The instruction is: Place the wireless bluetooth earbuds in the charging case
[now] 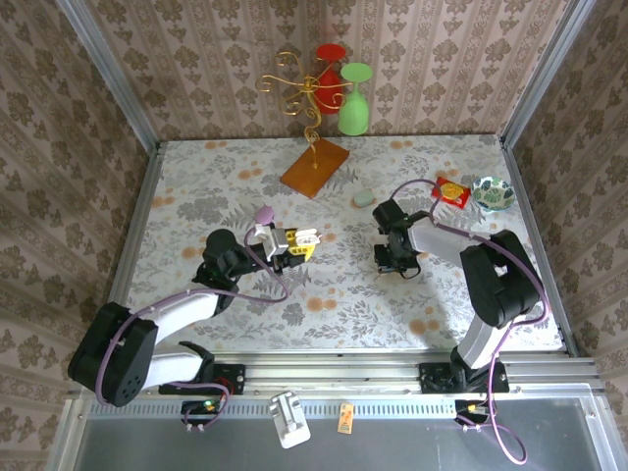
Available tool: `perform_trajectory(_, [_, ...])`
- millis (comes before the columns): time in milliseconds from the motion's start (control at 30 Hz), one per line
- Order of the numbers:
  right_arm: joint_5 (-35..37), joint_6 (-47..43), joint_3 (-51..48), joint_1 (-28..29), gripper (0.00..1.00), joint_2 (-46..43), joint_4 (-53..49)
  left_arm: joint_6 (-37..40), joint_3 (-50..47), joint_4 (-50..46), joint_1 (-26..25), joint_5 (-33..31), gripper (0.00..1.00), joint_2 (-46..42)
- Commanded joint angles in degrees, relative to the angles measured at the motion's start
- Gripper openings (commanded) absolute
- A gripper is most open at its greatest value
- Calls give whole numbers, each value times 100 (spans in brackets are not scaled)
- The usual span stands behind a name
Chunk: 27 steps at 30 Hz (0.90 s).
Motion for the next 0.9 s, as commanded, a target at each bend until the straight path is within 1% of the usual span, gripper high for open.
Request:
perform_trajectory(0, [631, -501, 168, 292, 21, -416, -125, -9, 141, 92, 19, 114, 0, 105])
perform_trajectory(67, [689, -721, 113, 422, 21, -548, 63, -64, 176, 143, 16, 152, 0, 164])
perform_trajectory(167, [514, -1146, 58, 603, 21, -566, 285, -136, 189, 244, 24, 191, 0, 222])
perform_trajectory(300, [333, -1959, 429, 1044, 22, -199, -167, -171, 168, 185, 33, 193, 0, 156])
perform_trajectory(400, [264, -2336, 721, 1276, 21, 149, -562, -217, 76, 89, 89, 124, 0, -13])
perform_trajectory(500, [108, -2513, 977, 1321, 20, 457, -911, -511, -101, 115, 246, -146, 0, -280])
perform_trajectory(600, [115, -2714, 1161, 1387, 20, 699, -1205, -698, -294, 140, 414, -270, 0, -590])
perform_trajectory(700, [172, -2870, 1290, 1447, 20, 970, -1430, -670, -334, -35, 414, -355, 0, -845])
perform_trajectory(733, [225, -2880, 1339, 1456, 21, 1036, -1488, -653, -331, -94, 567, -371, 0, -895])
perform_trajectory(767, [266, -2879, 1381, 1464, 21, 1126, -1544, -640, -322, -129, 577, -387, 0, -927])
perform_trajectory(833, [305, -2817, 1480, 1475, 25, 1227, -1646, -654, -312, -161, 596, -405, 0, -946])
perform_trajectory(867, [348, -2745, 1525, 1475, 29, 1242, -1669, -655, -308, -162, 596, -405, 0, -927])
